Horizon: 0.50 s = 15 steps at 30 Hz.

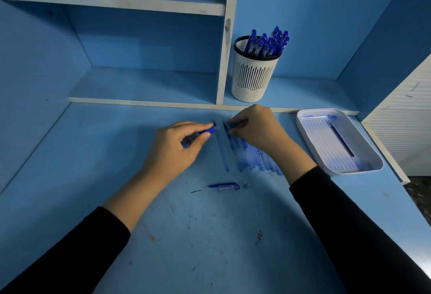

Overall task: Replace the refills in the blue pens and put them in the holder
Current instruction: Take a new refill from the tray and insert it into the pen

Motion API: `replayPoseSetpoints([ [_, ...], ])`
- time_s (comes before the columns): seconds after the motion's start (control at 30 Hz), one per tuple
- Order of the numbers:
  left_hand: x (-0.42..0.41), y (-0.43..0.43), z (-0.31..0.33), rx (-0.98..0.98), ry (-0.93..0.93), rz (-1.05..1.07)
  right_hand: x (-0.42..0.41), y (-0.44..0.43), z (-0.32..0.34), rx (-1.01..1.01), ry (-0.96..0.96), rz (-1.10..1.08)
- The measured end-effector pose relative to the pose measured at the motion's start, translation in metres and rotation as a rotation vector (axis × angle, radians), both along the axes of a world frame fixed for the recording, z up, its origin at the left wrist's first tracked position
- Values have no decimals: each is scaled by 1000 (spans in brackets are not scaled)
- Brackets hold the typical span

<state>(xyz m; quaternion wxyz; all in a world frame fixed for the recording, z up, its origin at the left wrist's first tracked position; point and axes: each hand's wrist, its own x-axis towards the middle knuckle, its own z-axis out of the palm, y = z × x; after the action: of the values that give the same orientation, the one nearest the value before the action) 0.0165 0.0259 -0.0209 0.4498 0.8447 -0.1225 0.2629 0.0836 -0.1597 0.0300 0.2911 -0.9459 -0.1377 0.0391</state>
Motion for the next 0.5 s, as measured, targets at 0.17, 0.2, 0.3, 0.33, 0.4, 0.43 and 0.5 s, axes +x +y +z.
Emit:
replayPoseSetpoints([
  [0.17, -1, -2, 1, 9, -4, -14, -6, -5, -3, 48, -101, -21],
  [0.2, 0, -3, 1, 17, -11, -19, -9, -9, -3, 57, -125, -18],
  [0.3, 1, -9, 2, 41, -39, -50, -17, -30, 1, 53, -245, -24],
  [0.33, 2, -13, 3, 47, -54, -65, -19, -39, 1, 36, -290, -50],
  [0.4, 6, -21, 6, 68, -82, -98, -22, -63, 1, -19, -369, -123],
  [0.43, 9, -26, 7, 79, -96, -116, -23, -75, 0, -64, -397, -157],
  [0.5, 16, -36, 10, 99, -122, -152, -28, -101, -1, -185, -401, -237],
])
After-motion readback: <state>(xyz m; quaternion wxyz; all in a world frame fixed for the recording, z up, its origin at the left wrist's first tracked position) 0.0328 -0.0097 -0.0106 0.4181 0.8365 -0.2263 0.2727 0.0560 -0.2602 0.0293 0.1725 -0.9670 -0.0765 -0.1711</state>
